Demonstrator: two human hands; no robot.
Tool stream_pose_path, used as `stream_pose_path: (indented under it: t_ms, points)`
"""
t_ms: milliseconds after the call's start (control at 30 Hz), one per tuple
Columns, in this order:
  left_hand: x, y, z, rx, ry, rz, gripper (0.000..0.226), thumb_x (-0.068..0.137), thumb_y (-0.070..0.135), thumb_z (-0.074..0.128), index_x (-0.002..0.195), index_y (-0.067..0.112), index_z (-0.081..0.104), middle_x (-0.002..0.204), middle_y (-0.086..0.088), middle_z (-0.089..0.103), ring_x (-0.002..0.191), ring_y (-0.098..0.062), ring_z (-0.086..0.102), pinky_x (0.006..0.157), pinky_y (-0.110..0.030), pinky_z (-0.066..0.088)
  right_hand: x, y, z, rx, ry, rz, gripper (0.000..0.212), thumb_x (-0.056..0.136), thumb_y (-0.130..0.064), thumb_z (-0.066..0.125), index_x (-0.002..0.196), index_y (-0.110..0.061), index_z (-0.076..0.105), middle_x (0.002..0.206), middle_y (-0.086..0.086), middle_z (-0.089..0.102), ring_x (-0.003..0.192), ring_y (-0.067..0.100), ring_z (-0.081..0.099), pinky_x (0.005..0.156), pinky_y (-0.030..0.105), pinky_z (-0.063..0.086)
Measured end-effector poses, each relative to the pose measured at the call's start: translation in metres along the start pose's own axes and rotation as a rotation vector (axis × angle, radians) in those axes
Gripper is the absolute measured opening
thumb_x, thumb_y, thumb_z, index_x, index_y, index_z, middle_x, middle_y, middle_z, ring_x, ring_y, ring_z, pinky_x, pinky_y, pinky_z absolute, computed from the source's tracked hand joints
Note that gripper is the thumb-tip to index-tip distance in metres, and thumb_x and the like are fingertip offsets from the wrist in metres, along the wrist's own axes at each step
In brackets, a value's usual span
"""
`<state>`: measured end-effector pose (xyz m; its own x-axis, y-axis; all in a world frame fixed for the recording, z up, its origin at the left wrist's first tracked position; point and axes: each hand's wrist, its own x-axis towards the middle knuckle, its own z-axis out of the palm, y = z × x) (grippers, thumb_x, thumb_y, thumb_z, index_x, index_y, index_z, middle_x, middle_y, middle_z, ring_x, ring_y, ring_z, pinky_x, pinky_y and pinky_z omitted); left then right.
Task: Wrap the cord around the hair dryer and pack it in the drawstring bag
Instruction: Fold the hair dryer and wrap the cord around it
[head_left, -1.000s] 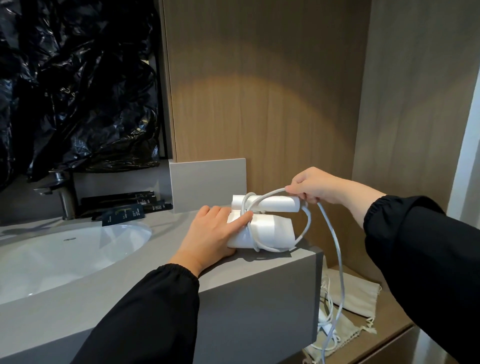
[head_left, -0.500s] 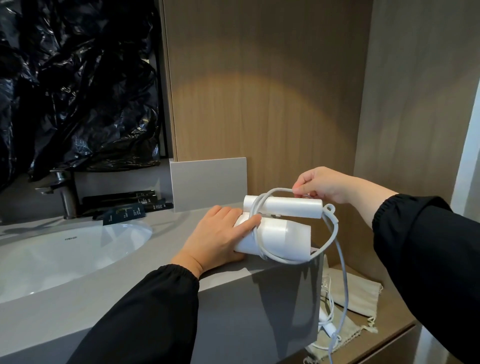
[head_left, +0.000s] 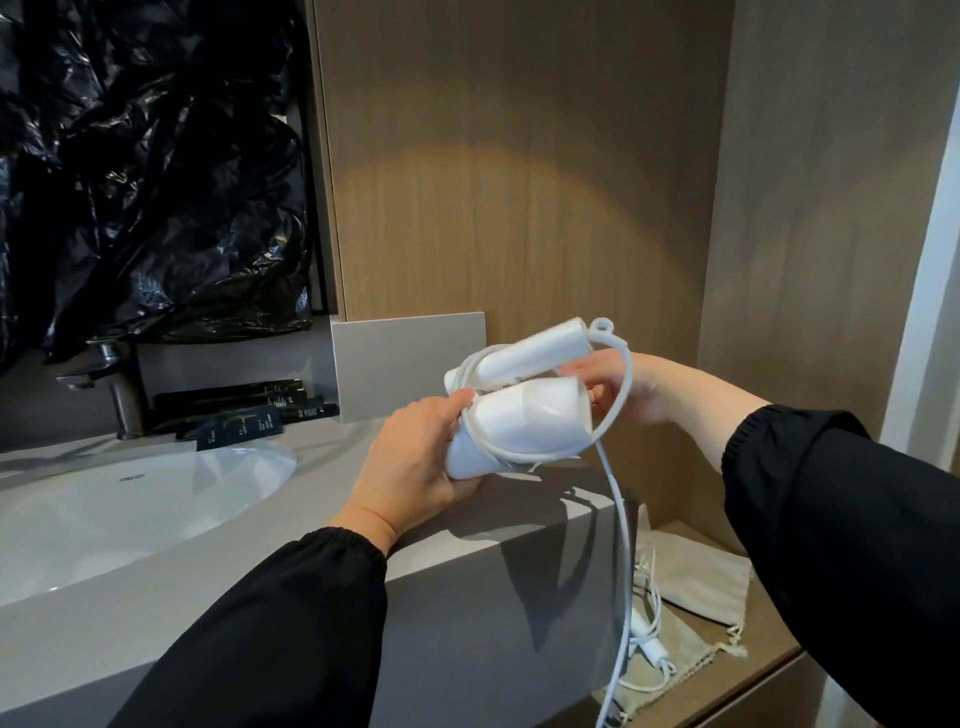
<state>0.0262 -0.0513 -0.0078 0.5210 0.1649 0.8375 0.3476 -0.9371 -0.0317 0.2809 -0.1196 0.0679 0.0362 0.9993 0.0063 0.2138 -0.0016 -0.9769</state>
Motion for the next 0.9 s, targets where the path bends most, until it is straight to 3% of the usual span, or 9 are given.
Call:
stream_pose_path:
  t_ms: [100, 333, 533, 700, 900]
  points:
    - [-0.003, -0.005, 0.000, -0.030, 0.074, -0.153, 0.073, 0.066, 0.053, 0.064, 0.127, 0.022, 0.037, 0.097, -0.013, 0.065, 0.082, -0.032, 0.063, 0.067, -0.037, 0.052, -0.001, 0.004, 0.005, 0.071, -0.073, 0.051, 0.015, 0.098, -0.011, 0.049, 0.095, -0.003, 0.061, 0.075, 0.010, 0.058, 0.062, 0.015, 0.052, 0.063, 0.025, 0.049]
    - [-0.012, -0.024, -0.002, 0.077, 0.148, -0.484, 0.087, 0.063, 0.042, 0.081, 0.134, 0.026, 0.034, 0.114, -0.005, 0.061, 0.094, -0.029, 0.061, 0.072, -0.042, 0.055, -0.004, 0.014, 0.041, -0.288, 0.034, 0.121, 0.032, 0.100, -0.031, 0.046, 0.102, -0.006, 0.067, 0.063, 0.006, 0.050, 0.048, 0.012, 0.035, 0.050, 0.022, 0.035]
    - [-0.013, -0.023, 0.001, 0.214, 0.085, -0.483, 0.088, 0.064, 0.043, 0.080, 0.137, 0.025, 0.033, 0.105, -0.006, 0.062, 0.090, -0.028, 0.060, 0.070, -0.040, 0.053, -0.003, 0.022, 0.081, -0.637, 0.095, 0.041, 0.037, 0.101, -0.033, 0.044, 0.097, -0.008, 0.070, 0.060, 0.007, 0.055, 0.046, 0.014, 0.039, 0.048, 0.023, 0.038]
    - [-0.015, -0.027, 0.004, 0.306, 0.016, -0.422, 0.087, 0.063, 0.042, 0.079, 0.135, 0.024, 0.033, 0.090, -0.005, 0.060, 0.080, -0.028, 0.058, 0.063, -0.038, 0.049, -0.004, 0.032, 0.096, -0.853, 0.195, -0.060, 0.036, 0.101, -0.032, 0.045, 0.095, -0.009, 0.072, 0.070, 0.006, 0.062, 0.062, 0.017, 0.054, 0.072, 0.032, 0.051]
    - [-0.013, -0.032, 0.007, 0.430, -0.042, -0.375, 0.089, 0.063, 0.044, 0.076, 0.136, 0.026, 0.029, 0.088, -0.006, 0.060, 0.077, -0.029, 0.058, 0.060, -0.035, 0.041, -0.010, 0.031, 0.104, -1.007, 0.191, -0.064, 0.025, 0.100, -0.024, 0.047, 0.094, -0.011, 0.067, 0.067, 0.001, 0.054, 0.059, 0.013, 0.052, 0.053, 0.021, 0.040]
